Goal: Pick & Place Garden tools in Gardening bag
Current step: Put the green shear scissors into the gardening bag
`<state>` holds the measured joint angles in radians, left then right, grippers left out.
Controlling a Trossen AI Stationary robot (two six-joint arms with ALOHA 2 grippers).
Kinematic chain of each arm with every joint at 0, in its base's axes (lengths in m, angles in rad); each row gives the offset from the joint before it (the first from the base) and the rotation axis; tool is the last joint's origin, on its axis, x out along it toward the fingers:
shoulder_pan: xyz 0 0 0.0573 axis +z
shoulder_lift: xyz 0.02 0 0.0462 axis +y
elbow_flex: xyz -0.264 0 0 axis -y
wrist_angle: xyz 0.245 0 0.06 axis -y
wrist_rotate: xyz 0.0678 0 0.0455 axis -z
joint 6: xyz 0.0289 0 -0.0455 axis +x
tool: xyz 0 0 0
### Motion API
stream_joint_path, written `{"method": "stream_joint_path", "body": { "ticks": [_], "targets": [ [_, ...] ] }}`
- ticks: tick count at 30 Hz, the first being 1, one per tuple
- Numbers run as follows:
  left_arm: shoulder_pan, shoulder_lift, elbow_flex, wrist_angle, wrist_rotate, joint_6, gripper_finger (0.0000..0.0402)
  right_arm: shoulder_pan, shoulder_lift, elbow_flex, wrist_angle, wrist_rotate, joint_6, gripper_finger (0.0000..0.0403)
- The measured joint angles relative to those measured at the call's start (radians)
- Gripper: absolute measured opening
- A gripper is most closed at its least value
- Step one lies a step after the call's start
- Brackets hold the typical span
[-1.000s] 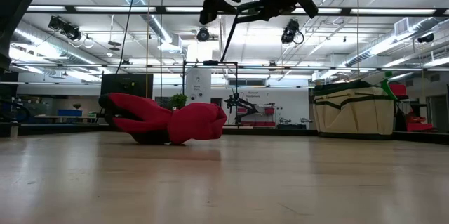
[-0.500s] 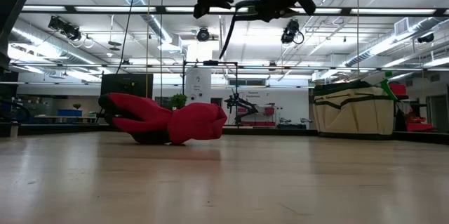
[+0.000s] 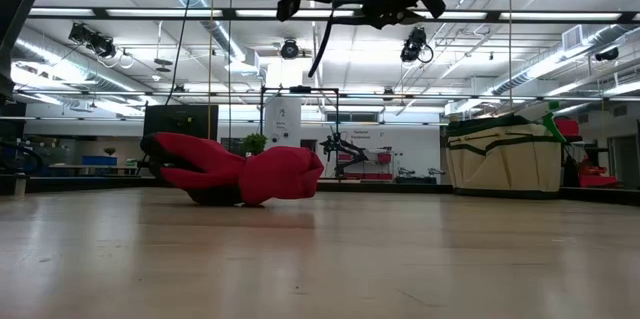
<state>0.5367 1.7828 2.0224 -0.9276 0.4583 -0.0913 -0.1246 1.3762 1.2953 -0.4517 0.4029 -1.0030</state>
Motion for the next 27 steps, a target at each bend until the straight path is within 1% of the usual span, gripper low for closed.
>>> {"method": "stream_joint_path", "body": {
  "ticks": [3, 8, 15, 21, 27],
  "targets": [
    [-0.005, -0.003, 0.0, -0.003, -0.006, 0.009, 0.0005, 0.0, -0.006, 0.0, 0.004, 0.0, 0.0, 0.0053],
    [-0.013, -0.034, 0.0, -0.003, -0.051, 0.018, 0.0004, 0.002, -0.045, 0.0, 0.018, -0.001, 0.026, 0.0052],
    [-0.014, -0.103, 0.0, -0.001, -0.104, 0.025, 0.0003, -0.006, -0.136, 0.001, 0.033, 0.0, 0.111, 0.0052],
    [-0.016, -0.16, 0.0, 0.0, -0.124, 0.026, 0.0002, -0.024, -0.218, 0.001, 0.026, 0.017, 0.213, 0.0051],
    [-0.015, -0.199, 0.0, 0.001, -0.151, 0.028, 0.0002, -0.051, -0.298, 0.001, 0.022, 0.042, 0.239, 0.0052]
  ]
}}
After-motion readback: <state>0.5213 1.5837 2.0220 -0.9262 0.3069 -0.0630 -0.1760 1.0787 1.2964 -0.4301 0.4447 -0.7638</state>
